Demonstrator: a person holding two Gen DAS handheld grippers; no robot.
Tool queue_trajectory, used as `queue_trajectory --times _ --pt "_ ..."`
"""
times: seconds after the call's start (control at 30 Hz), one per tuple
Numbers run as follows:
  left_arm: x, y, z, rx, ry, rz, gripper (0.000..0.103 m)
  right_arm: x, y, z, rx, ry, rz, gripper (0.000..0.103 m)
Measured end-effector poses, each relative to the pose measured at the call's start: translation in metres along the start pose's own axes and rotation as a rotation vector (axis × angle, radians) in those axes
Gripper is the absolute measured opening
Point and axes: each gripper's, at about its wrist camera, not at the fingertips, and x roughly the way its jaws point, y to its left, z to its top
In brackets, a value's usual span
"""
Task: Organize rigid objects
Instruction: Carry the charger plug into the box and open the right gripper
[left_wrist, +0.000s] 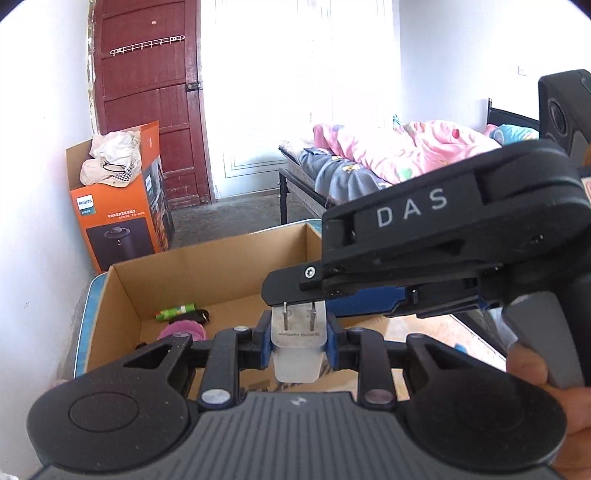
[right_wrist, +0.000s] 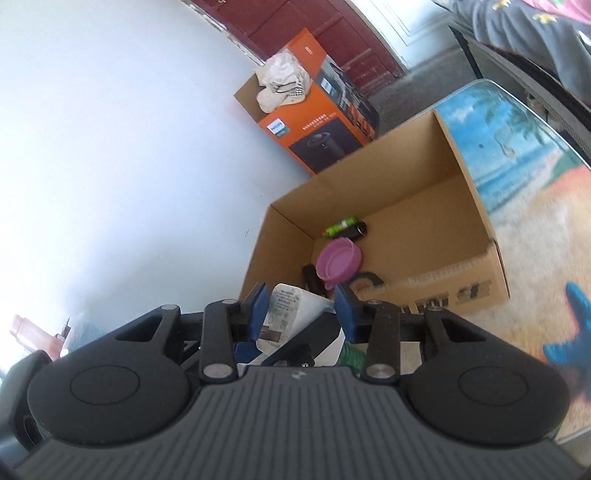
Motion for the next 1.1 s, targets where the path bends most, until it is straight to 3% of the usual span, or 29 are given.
queue_trajectory --times 0.2,0.43,0.7,1.1 --pt "0.062 0.040 0.049 -0.077 0.116 -0.031 0.028 0.050 -0.004 0.066 -0.023 0.081 -0.052 0.039" --pt "0.152 0.079 0.066 -0.150 0.321 -0.024 0.028 0.138 -0.051 0.110 0.069 0.221 -0.092 0.040" --pt "0.220 0.110 0.062 -0.259 0.468 -0.015 0.028 0.212 -0.092 0.125 0.113 0.321 -0.113 0.040" --pt "0.263 0.122 0.050 -0.297 0.531 0.010 0.031 0.261 -0.115 0.121 0.071 0.349 -0.139 0.040"
